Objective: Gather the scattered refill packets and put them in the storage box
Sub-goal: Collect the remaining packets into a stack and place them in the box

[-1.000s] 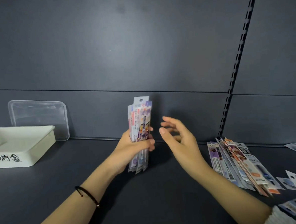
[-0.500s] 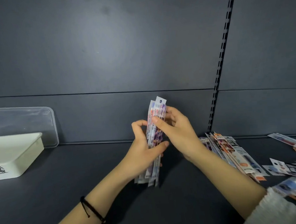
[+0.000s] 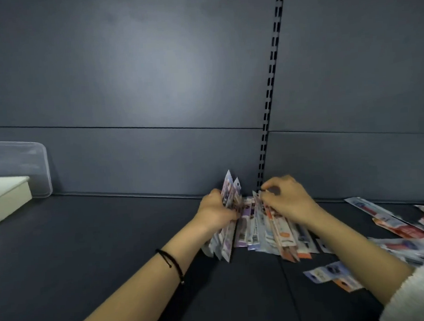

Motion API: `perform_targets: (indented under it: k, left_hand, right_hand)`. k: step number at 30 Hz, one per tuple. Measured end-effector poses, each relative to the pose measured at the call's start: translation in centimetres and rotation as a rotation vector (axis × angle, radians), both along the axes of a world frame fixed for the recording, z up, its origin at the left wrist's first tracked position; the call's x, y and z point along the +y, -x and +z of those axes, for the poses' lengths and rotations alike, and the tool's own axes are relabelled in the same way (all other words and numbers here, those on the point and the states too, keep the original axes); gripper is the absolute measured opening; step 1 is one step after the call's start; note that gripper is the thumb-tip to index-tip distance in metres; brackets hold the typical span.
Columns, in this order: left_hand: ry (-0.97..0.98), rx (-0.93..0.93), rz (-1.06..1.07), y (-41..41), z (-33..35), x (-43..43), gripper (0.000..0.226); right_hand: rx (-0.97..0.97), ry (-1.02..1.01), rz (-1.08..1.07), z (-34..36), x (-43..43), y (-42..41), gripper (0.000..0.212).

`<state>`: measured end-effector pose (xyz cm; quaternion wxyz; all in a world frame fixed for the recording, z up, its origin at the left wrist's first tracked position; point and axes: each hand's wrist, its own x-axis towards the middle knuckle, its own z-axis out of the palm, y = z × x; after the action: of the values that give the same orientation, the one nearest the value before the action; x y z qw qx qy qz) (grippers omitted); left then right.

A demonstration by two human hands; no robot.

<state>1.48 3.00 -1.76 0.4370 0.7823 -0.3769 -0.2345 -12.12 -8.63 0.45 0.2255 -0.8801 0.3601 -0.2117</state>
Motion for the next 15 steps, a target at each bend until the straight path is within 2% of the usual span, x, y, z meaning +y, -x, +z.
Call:
perform_targets:
  k: [1,4,5,7,9,13,15]
  left_hand:
    - [-0.031,-0.045,0.014,0.3,-0.1,-0.5,0.061]
    - [-0.091,-0.076,0.048,1.2,0.3,-1.5,0.111]
    - [-0.108,-0.094,0.062,1.5,0.3,-1.7,0.113]
    - [-0.205,-0.236,0.101,2.3,0.9,-1.5,0.097]
    - [-0.271,-0.468,0.129,2.6,1.3,-1.5,0.073]
    - [-0.218,-0.858,0.06,5.7,2.3,-1.4,0.044]
    - [-0.201,-1.026,0.0,7.7,2.3,-1.9,0.038]
  right_hand:
    - [0.035,0.009,0.031,-0.2,-0.5,0.8,0.028]
    - [0.093,0.018,0.103,-0.3,-2.0,2.6,0.023]
    - [0.113,0.028,0.128,-0.2,-2.3,3.0,0.022]
    - [0.16,0.044,0.173,0.0,-2.7,3.9,0.021]
    - [0.207,0.051,0.212,0.3,-3.0,4.7,0.02]
    - [0.242,0.083,0.232,0.9,-3.9,6.6,0.021]
    - [0.258,0.103,0.209,1.1,-4.4,7.9,0.021]
